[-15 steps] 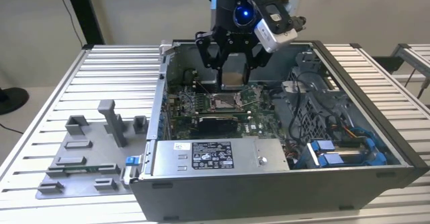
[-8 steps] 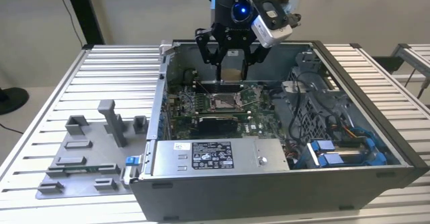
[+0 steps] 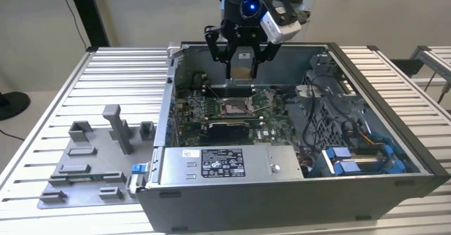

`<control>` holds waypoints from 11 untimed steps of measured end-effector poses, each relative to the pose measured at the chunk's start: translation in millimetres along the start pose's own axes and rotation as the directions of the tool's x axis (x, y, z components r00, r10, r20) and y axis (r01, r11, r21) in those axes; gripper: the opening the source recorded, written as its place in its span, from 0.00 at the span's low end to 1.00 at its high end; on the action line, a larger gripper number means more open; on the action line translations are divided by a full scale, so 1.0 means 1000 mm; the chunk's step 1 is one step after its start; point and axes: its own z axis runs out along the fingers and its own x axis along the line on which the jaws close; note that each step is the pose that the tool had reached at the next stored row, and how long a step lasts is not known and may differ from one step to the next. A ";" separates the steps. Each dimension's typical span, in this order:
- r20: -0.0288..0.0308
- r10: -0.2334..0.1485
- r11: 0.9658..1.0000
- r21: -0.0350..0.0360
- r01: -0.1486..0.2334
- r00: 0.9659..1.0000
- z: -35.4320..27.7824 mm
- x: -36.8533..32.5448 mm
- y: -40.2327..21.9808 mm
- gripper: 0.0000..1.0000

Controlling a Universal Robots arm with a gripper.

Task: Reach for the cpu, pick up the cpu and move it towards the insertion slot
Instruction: 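Pick up the cpu and move it towards the insertion slot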

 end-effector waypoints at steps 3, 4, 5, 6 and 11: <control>0.000 -0.001 1.000 -0.002 0.001 1.000 0.0010 0.0000 0.0057 0.00; 0.000 -0.002 1.000 -0.003 0.002 1.000 0.0013 -0.0001 0.0073 0.00; 0.000 -0.002 1.000 -0.004 0.002 1.000 0.0016 -0.0001 0.0088 0.00; 0.000 -0.003 1.000 -0.006 0.003 1.000 0.0019 -0.0001 0.0104 0.00; 0.000 -0.004 1.000 -0.012 0.004 1.000 0.0036 -0.0009 0.0186 0.00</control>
